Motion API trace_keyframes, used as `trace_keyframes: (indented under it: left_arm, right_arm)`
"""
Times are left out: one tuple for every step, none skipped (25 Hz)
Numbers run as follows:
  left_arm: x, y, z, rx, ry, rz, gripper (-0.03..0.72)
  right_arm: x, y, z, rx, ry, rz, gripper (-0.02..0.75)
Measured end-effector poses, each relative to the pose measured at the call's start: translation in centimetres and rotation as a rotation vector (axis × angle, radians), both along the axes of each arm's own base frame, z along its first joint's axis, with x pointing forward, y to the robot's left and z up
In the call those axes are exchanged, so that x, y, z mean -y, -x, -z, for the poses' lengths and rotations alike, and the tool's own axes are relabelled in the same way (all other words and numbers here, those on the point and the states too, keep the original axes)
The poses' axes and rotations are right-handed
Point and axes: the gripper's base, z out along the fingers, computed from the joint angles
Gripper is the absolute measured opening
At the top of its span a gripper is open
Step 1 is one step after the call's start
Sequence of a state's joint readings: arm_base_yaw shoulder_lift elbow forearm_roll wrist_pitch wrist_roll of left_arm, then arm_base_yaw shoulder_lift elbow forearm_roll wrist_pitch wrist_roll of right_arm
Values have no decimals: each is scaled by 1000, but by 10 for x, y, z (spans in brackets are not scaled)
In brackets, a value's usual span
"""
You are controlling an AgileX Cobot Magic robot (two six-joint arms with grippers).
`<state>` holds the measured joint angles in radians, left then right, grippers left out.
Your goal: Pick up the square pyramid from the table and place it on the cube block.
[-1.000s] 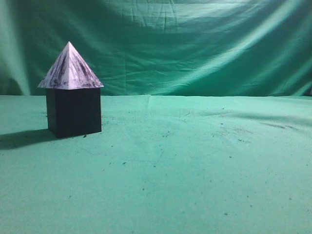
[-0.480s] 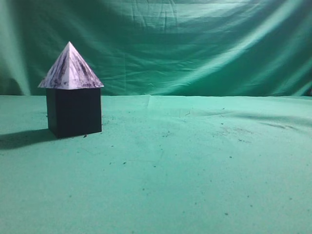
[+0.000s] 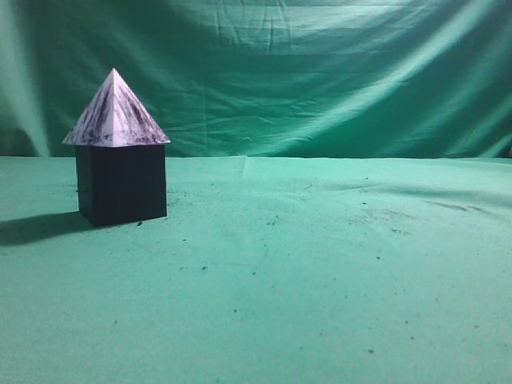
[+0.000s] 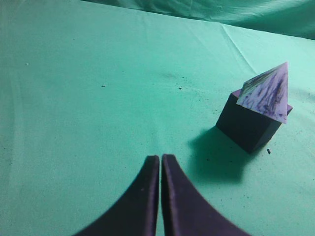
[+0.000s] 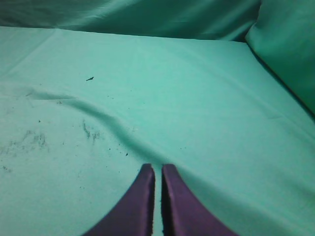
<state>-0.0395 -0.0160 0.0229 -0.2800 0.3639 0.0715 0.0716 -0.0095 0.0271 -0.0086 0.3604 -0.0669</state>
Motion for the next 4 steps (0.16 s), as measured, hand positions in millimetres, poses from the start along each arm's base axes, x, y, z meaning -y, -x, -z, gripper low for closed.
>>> trace_keyframes:
  left_arm:
    - [0, 0, 0, 0, 0, 0, 0]
    - [0, 0, 0, 0, 0, 0, 0]
    - [0, 0, 0, 0, 0, 0, 0]
    - [0, 0, 0, 0, 0, 0, 0]
  right_arm:
    - [0, 0, 0, 0, 0, 0, 0]
    - [0, 0, 0, 0, -1, 0, 0]
    - [0, 0, 0, 0, -1, 0, 0]
    - [0, 0, 0, 0, -1, 0, 0]
